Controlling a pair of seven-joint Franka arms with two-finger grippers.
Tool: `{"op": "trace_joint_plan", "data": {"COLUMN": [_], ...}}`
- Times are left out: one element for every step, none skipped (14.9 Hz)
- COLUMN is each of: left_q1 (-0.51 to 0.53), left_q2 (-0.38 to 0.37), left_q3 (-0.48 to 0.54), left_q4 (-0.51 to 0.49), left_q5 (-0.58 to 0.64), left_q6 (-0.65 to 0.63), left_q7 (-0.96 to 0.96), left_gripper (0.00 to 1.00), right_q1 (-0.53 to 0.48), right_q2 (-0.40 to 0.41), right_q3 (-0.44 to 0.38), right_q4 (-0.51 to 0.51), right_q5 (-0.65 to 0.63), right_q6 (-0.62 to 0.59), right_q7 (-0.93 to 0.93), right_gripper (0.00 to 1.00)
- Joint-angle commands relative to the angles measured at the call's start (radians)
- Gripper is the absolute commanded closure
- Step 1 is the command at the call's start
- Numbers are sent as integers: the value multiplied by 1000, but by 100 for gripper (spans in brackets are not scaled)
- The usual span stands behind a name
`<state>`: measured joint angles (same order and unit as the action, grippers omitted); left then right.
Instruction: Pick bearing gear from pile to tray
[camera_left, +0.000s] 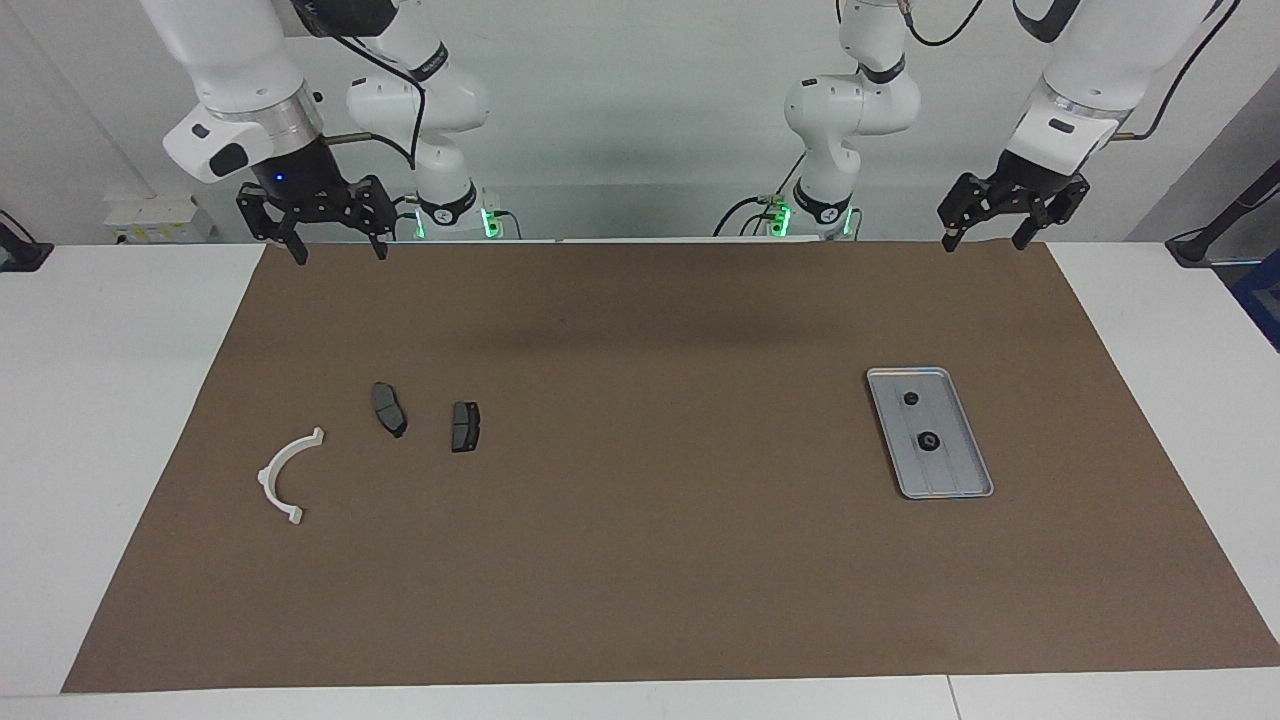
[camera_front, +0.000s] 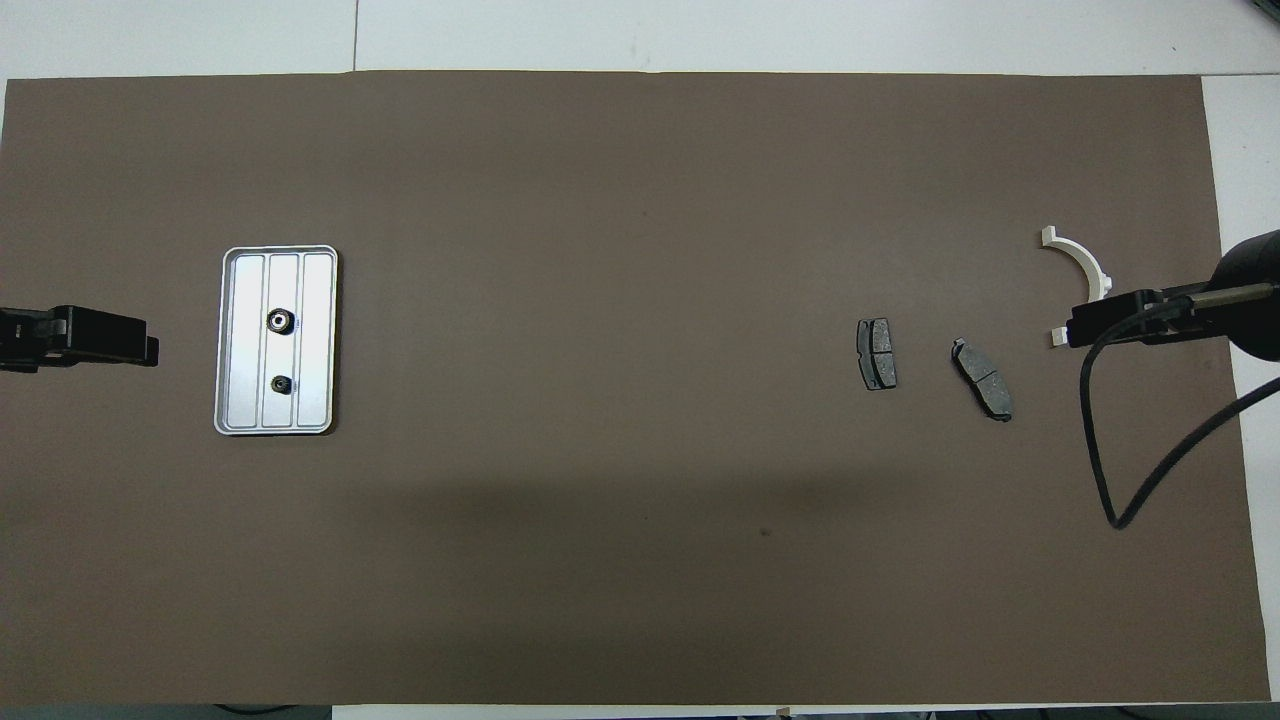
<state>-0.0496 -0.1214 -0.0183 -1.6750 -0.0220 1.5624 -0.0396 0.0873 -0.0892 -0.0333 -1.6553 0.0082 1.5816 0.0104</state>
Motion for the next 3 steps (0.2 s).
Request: {"op": "trace_joint_plan", "data": {"left_q1": [-10, -10, -10], "left_q2": [-1, -1, -1], "left_q3": [11, 12, 11], "left_q4": [8, 8, 8], "left_q5": [-9, -9, -9], "left_q6": [-16, -18, -18], "left_q7": [13, 13, 13], "left_gripper": [0, 0, 0], "right_q1": [-9, -9, -9], "right_q2": [-6, -6, -6], "right_q3": [3, 3, 3], "right_q4": [-14, -14, -14], "right_q5": [22, 22, 22], "right_q6": [17, 17, 17], "right_q7": [13, 13, 13], "right_gripper": [0, 0, 0]}}
